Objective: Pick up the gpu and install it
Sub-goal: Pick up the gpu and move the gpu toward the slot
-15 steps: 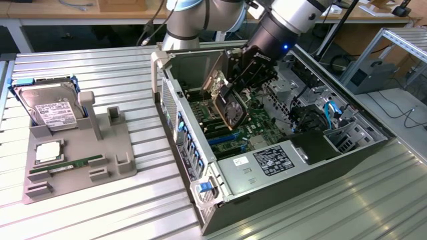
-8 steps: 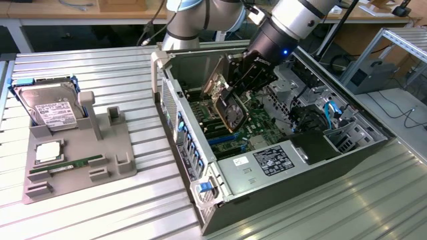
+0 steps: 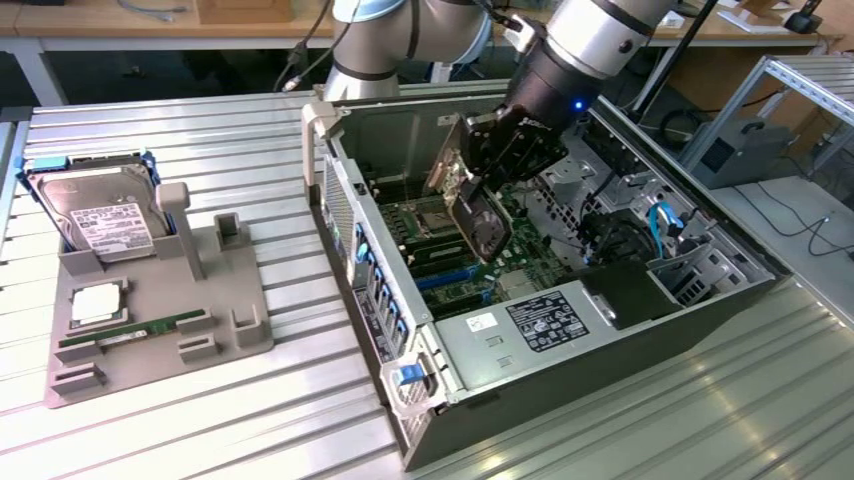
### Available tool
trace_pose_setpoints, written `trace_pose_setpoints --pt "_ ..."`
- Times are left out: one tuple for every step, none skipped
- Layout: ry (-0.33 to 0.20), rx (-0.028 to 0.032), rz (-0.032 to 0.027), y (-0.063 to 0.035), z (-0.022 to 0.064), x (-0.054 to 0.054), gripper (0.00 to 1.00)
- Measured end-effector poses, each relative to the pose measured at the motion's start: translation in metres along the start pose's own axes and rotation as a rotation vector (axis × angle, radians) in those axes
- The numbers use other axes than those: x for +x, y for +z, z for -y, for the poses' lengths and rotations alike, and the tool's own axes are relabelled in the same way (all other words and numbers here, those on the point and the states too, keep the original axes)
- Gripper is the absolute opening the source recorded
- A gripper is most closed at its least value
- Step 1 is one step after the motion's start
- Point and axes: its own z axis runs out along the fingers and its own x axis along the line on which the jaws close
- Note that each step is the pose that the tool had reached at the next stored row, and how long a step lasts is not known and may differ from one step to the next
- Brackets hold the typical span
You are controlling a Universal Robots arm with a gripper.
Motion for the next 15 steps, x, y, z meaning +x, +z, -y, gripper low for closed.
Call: trace_pose_setpoints --pt "-0.002 -0.0023 0.0304 0.0002 0.0001 0.0005 0.28" --pt "-0.004 -0.0044 0.0580 0.0004 0.0001 0.0009 0.28" --pt "-0.005 -0.0061 0.0803 0.0006 0.0001 0.0013 0.28" --pt "-0.008 -0.0089 0.1167 0.0009 0.0002 0.0020 0.28" --pt "-0.010 -0.0114 0.1497 0.0012 0.0003 0.0027 0.28" --pt "-0.011 -0.0134 0.1753 0.0015 0.0004 0.0035 0.28" --pt "-0.014 -0.0166 0.2173 0.0021 0.0005 0.0051 0.28" --pt "-0.016 -0.0184 0.2409 0.0024 0.0006 0.0062 0.28" --pt "-0.017 -0.0199 0.2596 0.0028 0.0007 0.0071 0.28" --pt "-0.019 -0.0222 0.2874 0.0034 0.0008 0.0082 0.28" --pt "-0.019 -0.0228 0.2935 0.0034 0.0009 0.0084 0.28" --pt "-0.019 -0.0228 0.2935 0.0033 0.0009 0.0084 0.28" --pt "-0.019 -0.0229 0.2935 0.0034 0.0009 0.0084 0.28" --pt "-0.019 -0.0229 0.2935 0.0033 0.0009 0.0084 0.28" --pt "-0.019 -0.0233 0.2935 0.0034 0.0006 0.0084 0.28"
